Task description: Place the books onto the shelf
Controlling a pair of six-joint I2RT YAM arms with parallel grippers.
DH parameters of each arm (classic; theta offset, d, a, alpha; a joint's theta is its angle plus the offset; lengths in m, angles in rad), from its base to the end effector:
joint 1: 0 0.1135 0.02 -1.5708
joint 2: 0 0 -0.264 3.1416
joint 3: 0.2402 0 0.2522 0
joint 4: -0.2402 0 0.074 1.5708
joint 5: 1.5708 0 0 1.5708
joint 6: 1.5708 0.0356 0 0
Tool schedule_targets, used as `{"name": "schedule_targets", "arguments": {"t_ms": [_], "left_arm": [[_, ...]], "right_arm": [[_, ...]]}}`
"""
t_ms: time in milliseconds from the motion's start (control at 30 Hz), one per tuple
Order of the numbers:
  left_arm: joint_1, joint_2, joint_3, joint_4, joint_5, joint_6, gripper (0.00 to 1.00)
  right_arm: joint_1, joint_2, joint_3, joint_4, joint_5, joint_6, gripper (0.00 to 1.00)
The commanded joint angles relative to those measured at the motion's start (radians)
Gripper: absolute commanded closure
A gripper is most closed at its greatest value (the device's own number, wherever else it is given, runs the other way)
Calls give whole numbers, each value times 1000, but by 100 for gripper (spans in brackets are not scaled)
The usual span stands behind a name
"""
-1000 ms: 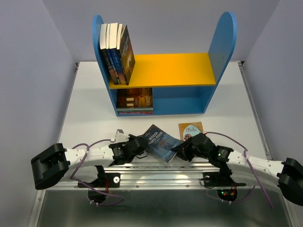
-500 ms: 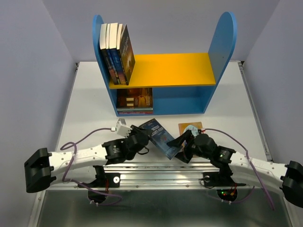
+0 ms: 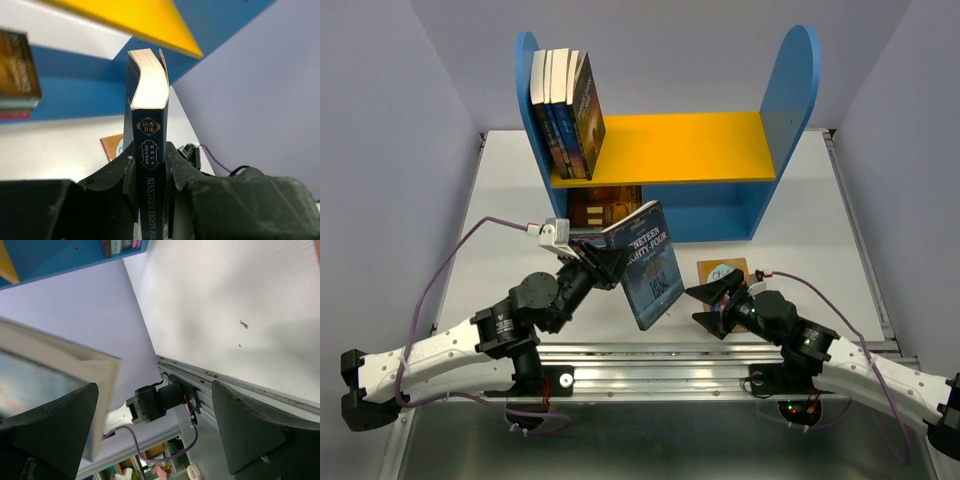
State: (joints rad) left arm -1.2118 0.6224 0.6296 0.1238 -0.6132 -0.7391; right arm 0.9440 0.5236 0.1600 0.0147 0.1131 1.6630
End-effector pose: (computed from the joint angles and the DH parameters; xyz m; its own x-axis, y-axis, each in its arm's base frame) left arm 0.0727 -0.1354 0.3426 -0.3468 -0.6438 -0.6821 0.4487 0.5248 -0.7234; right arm 0.0880 0.1146 0.1771 -0.7209 0.6914 0.0481 0.2680 0.2141 0.9393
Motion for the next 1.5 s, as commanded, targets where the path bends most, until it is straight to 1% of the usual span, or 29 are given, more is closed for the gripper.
{"name": "schedule_targets", "arguments": {"t_ms": [0,33,100,133,200,233,300,333,367,400,433,467,500,533,700,800,833,867,1067,1100,1133,1200,1267,1367,1467], "left_arm": [[-6,-3,191,178,182,366,100],[-6,8,215,175,235,401,100],[-5,54,266,166,251,449,100],[-6,72,325,154,247,513,100],[-6,146,395,145,212,572,100],[-6,173,469,140,189,637,100],[-6,255,547,140,112,711,100],[-6,279,614,164,86,752,100],[-6,304,640,184,32,850,100],[-6,347,666,206,8,904,100],[-6,367,692,280,-20,956,100],[-5,399,702,318,-54,1042,100],[-2,414,703,361,-62,1087,100],[17,431,709,452,-72,1121,100],[132,558,823,488,-36,1149,100],[219,599,822,539,-8,1161,100],[245,606,828,557,-7,1144,100],[294,623,831,557,7,1133,100],[441,658,799,586,52,1043,100],[448,657,777,612,41,1044,100],[455,652,750,682,38,1047,100],[466,654,688,733,27,1058,100],[488,660,674,747,17,1052,100],[523,655,656,740,44,998,100],[528,643,633,746,49,986,100]], "right_arm": [[1,-14,-11,-12,80,-26,0],[1,-8,-7,-12,79,-35,0],[1,10,3,-12,76,-58,0],[1,36,10,-36,74,-77,0],[1,65,33,-42,68,-92,0],[1,81,38,-42,65,-100,0],[1,116,52,-41,60,-109,0],[1,125,56,-42,60,-114,0],[1,130,59,-41,57,-118,0],[1,139,64,-41,60,-124,0],[1,141,67,-41,63,-131,0],[1,141,69,-41,68,-134,0],[1,138,69,-41,69,-135,0],[1,138,73,-41,71,-141,0],[1,131,88,-42,80,-163,0],[1,133,98,-42,77,-170,0],[1,134,99,-42,77,-170,0],[1,136,101,-42,76,-170,0],[1,151,105,-42,77,-174,0],[1,151,104,-42,76,-175,0],[1,153,104,-42,76,-175,0],[1,153,104,-42,73,-177,0],[1,148,102,-42,69,-175,0],[1,142,98,-42,69,-170,0],[1,133,98,-47,71,-170,0]]}}
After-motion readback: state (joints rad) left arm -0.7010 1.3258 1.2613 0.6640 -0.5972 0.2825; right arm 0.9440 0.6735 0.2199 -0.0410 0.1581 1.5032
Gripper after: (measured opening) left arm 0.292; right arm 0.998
